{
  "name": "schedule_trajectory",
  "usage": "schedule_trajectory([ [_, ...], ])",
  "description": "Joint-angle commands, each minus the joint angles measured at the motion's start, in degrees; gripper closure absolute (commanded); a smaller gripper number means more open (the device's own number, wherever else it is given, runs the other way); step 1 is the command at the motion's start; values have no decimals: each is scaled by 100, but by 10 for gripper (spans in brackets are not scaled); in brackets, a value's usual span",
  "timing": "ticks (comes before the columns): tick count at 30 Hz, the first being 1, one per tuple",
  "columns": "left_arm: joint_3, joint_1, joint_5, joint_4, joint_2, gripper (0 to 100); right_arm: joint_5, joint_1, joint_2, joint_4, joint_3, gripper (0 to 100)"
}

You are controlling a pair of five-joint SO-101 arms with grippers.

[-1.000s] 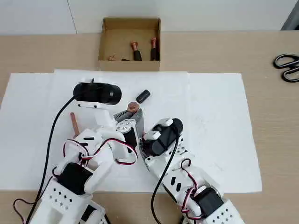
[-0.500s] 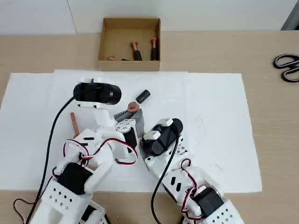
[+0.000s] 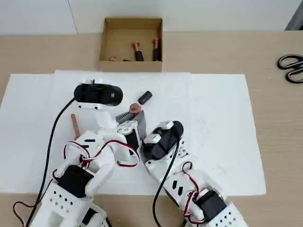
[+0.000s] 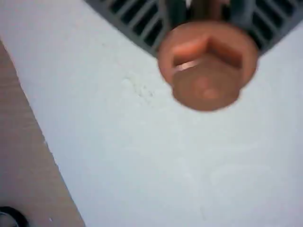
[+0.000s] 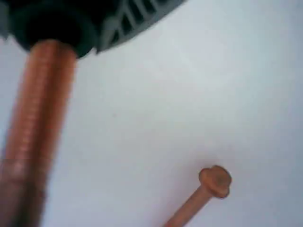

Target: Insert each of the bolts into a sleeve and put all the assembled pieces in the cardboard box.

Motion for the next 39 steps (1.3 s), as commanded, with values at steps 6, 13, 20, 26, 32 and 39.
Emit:
schedule_trajectory([
  [6,4,44,9,-185,-149,994,44,-57,-110,-163,-193,995],
  [13,31,35,0,-167,-158,994,44,-48,-110,-163,-193,995],
  [20,31,-9,-193,-158,-176,994,44,-40,-110,-163,-193,995],
  [26,31,35,-185,0,-176,994,53,-40,-110,-163,-193,995],
  [32,40,35,-185,70,-176,994,53,-40,-110,-163,-193,995],
  [39,40,35,-185,193,-176,994,53,145,-119,-163,-202,995],
])
